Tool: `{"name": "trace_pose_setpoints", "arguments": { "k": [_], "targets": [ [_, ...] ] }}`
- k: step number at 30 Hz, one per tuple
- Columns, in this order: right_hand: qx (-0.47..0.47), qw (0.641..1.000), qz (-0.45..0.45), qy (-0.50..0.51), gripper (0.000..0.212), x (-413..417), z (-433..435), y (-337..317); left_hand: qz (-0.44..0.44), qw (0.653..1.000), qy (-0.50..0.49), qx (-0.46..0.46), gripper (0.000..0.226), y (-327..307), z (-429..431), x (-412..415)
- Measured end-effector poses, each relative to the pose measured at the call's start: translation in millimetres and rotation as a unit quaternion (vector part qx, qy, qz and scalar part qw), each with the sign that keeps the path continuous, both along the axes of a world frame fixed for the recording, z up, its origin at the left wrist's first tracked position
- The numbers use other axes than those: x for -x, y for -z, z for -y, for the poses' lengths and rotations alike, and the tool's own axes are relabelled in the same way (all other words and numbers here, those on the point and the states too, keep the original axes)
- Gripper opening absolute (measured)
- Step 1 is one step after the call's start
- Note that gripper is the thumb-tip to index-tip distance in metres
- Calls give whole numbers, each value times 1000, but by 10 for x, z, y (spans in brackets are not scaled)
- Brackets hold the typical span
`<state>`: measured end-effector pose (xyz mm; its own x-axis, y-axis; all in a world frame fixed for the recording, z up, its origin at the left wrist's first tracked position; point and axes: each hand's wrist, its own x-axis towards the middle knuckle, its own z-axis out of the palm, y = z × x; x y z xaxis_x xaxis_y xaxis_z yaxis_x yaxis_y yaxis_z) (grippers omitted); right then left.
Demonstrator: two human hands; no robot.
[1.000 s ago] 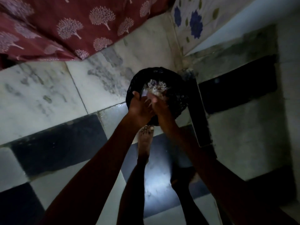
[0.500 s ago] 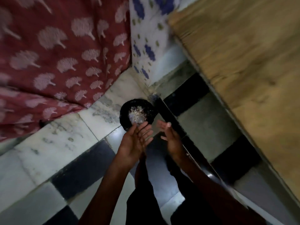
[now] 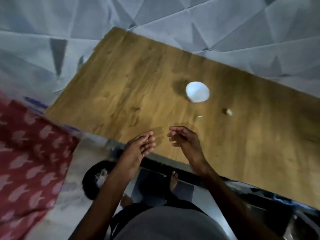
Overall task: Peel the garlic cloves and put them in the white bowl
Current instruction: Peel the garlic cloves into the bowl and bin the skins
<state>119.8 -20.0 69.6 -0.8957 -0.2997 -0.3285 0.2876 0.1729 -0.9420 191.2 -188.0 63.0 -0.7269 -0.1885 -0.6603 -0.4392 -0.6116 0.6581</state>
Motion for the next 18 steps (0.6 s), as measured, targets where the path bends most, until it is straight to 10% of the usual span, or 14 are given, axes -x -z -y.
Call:
{"name": "trace_pose_setpoints", "arguments": {
  "k": [11,18],
  "targets": [
    [-5,994,7,105,14,1147,-1307,192,-41,968,115,219,15,242,-1358,1563],
    [-51,995,-16,87,15,1483,-1613,381,-56,814,230,530,20,547,-1636,2092]
  ]
}}
